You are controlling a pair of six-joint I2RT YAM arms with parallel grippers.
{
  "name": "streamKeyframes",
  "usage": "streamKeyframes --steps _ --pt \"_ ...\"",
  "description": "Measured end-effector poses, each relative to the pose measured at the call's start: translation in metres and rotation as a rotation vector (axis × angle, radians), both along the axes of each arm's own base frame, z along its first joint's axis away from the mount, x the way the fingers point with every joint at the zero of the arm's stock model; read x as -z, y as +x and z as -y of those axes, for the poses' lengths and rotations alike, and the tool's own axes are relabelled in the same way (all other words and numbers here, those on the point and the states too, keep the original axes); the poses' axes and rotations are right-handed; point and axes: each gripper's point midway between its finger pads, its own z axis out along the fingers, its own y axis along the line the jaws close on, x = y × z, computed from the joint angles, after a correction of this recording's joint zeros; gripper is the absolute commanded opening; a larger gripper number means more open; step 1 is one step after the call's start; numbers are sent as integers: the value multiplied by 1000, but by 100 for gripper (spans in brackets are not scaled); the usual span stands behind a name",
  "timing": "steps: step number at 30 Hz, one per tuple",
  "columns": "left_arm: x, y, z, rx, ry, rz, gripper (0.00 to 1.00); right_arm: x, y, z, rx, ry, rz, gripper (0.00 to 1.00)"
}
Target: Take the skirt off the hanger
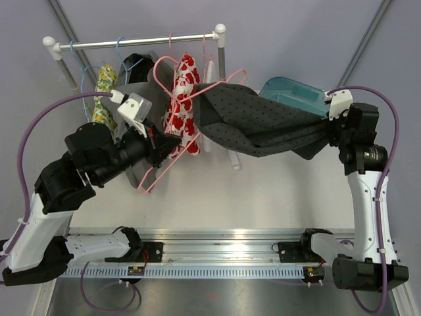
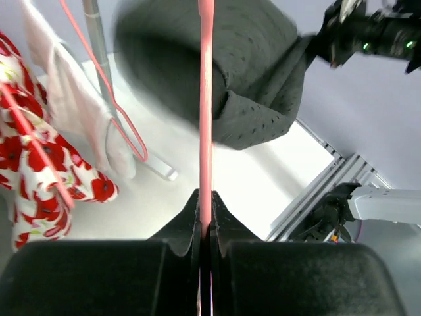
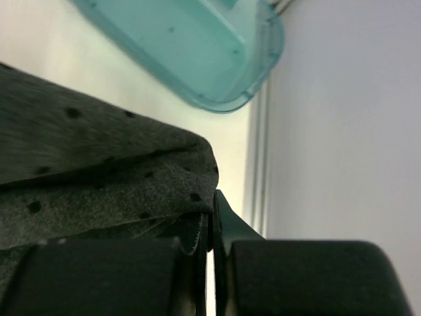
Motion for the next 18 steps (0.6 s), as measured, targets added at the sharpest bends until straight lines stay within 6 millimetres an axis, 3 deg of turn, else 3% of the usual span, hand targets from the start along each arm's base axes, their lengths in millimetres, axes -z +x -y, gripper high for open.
streamKeyframes --steps 3,13,15,16,17,18 --pt "-8 2 -11 -35 0 33 0 29 1 -10 -54 38 -67 0" --pt "-22 8 -36 -125 26 102 0 96 -7 -39 -200 137 -225 3" --pt "-29 6 -45 -147 15 123 0 104 -7 -46 -231 160 -246 13" --pt "-33 6 -50 -165 10 136 0 109 -7 -51 -256 174 -259 30" --pt "-37 6 -55 -183 6 147 0 110 -8 -53 -263 186 -264 40" --pt "-40 7 -62 -206 7 159 0 113 -8 -57 -281 198 -271 56"
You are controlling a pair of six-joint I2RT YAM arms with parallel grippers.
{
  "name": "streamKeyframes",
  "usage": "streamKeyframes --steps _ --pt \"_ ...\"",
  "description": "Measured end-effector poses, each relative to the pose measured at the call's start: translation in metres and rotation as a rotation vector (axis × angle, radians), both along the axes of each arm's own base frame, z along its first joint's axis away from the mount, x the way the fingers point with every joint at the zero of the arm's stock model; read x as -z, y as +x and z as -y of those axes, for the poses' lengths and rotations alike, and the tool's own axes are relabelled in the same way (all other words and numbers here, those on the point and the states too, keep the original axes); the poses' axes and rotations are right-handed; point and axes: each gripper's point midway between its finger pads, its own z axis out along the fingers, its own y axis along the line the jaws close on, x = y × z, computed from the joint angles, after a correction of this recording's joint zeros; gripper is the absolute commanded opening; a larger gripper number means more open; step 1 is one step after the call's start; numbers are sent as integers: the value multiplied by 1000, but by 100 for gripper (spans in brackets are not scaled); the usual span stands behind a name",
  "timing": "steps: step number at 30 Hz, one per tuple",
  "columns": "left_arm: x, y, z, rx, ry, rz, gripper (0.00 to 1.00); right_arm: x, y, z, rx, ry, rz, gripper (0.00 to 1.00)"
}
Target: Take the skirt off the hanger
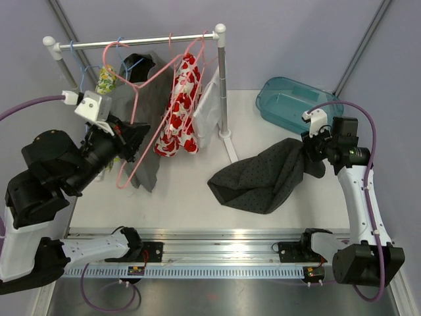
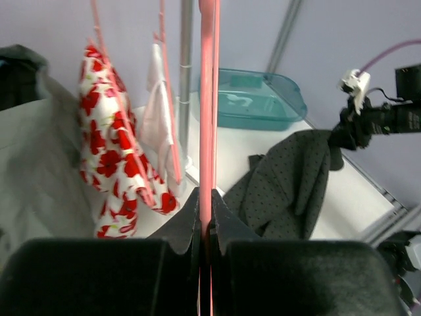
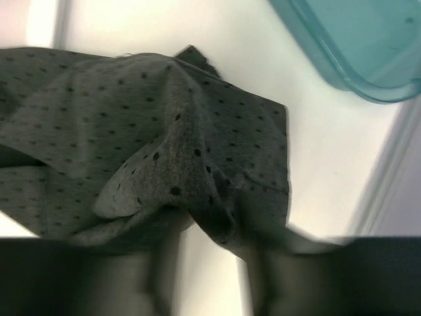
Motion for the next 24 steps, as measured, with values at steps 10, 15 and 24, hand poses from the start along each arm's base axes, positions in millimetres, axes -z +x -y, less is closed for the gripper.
streamKeyframes --steps 10,15,24 --pt "4 13 -53 -254 65 7 0 15 -12 -26 -97 108 -29 97" --pt "45 12 -65 -305 125 -48 0 22 -17 -29 -104 124 -42 99" --pt "102 19 -85 -431 280 -108 0 17 -20 -35 -131 144 -9 99"
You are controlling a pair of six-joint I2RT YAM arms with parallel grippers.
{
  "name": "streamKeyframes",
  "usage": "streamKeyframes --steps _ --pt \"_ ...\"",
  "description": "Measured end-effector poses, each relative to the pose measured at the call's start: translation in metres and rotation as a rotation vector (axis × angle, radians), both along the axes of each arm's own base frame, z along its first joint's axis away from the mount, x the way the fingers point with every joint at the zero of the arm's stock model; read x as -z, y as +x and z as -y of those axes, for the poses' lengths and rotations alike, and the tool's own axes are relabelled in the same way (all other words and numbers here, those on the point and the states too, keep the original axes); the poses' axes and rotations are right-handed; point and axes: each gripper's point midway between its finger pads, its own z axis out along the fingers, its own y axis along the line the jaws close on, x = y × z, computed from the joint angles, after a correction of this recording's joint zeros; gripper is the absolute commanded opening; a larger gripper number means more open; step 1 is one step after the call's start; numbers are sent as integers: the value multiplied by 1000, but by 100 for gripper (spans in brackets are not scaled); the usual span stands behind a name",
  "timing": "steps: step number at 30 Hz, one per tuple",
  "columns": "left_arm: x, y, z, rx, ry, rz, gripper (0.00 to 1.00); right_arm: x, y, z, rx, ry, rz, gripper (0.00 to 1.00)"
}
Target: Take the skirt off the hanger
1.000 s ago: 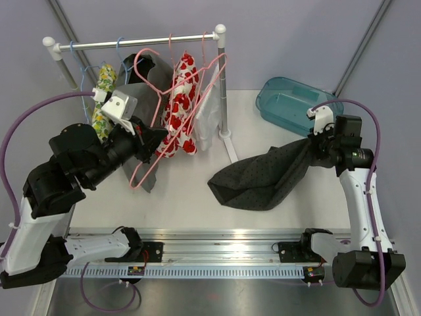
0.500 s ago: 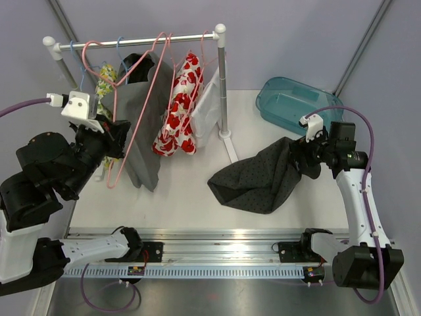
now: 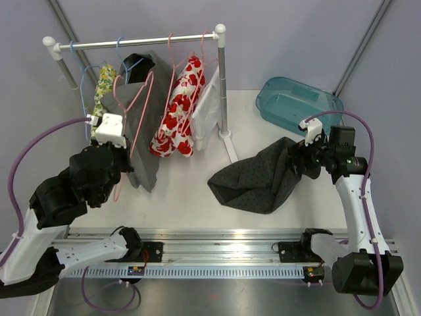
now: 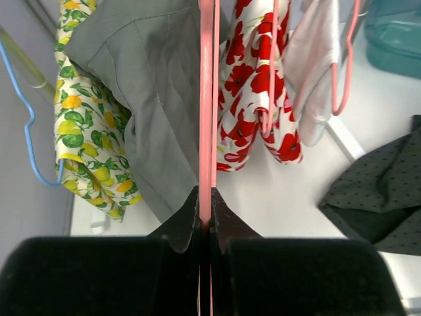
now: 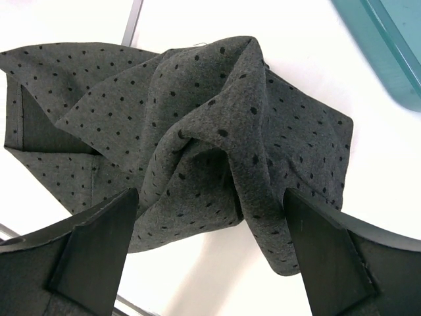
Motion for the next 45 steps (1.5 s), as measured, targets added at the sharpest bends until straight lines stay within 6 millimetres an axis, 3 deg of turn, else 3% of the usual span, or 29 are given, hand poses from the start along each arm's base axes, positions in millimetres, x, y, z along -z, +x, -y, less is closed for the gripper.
streamKeyframes --steps 6,10,14,21,27,32,37,41,45 --pt "5 32 15 -44 106 -17 0 1 -4 -4 -15 12 6 99" --pt "20 70 10 -91 111 -84 0 -2 -7 -5 -22 18 19 100" --pt "28 95 12 -63 76 -124 0 -5 -9 -8 -35 27 30 100" --pt "15 141 34 28 -18 -121 0 -3 -10 -11 -50 36 28 100" --pt "17 177 41 43 -79 -135 0 -3 -12 -14 -67 45 29 99" --pt "14 199 46 48 -111 -132 0 -3 -13 -16 -81 51 28 99" --pt "19 208 49 60 -125 -147 0 -3 -13 -17 -90 55 30 99" --pt "29 209 48 64 -133 -162 13 -3 -14 -17 -92 54 29 99" --pt "48 210 48 68 -147 -204 48 -3 -14 -17 -92 53 29 99"
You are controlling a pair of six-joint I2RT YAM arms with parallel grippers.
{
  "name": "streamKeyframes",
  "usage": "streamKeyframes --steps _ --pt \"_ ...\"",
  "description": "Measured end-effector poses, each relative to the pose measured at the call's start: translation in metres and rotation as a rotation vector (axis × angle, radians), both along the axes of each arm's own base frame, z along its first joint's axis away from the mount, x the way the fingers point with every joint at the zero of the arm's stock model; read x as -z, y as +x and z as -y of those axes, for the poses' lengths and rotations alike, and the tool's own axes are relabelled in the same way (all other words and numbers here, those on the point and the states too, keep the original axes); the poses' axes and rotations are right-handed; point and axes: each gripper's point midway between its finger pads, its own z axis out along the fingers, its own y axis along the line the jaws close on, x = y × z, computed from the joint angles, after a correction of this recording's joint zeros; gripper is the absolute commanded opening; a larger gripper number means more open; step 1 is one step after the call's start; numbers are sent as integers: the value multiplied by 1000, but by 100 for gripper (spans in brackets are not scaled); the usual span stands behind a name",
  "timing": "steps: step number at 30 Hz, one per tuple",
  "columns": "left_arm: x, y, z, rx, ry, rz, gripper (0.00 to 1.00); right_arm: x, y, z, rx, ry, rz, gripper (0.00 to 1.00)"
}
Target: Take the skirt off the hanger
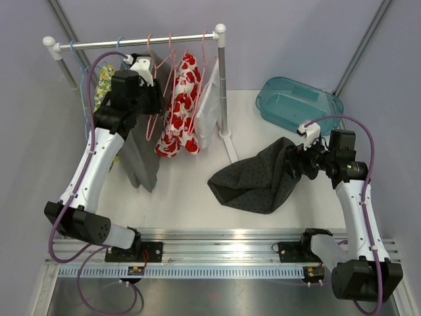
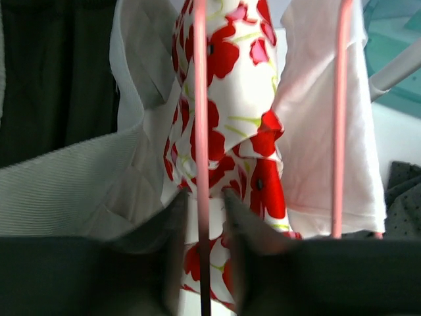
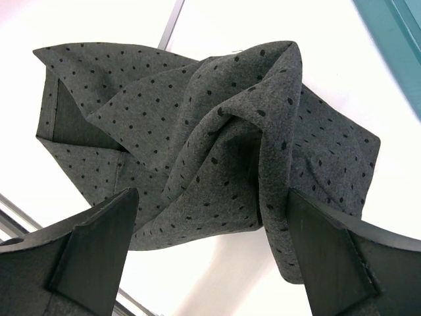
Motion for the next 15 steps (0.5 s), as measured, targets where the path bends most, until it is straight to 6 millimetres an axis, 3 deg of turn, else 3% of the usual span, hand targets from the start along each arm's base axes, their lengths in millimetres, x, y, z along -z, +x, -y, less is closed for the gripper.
streamKeyframes --steps 2,3,6,12,15 --pt "5 -1 0 -2 -11 -17 61 0 0 1 5 -4 0 100" --pt "5 -1 0 -2 -18 -18 72 0 1 2 7 -6 0 99" --pt "-5 -7 -1 -6 -41 0 87 1 2 7 33 -25 0 100" --pt "-51 -41 -8 -3 -83 117 99 -2 2 18 84 -71 2 99" --pt "-70 -66 -14 1 -103 182 99 -15 5 22 98 -89 22 99"
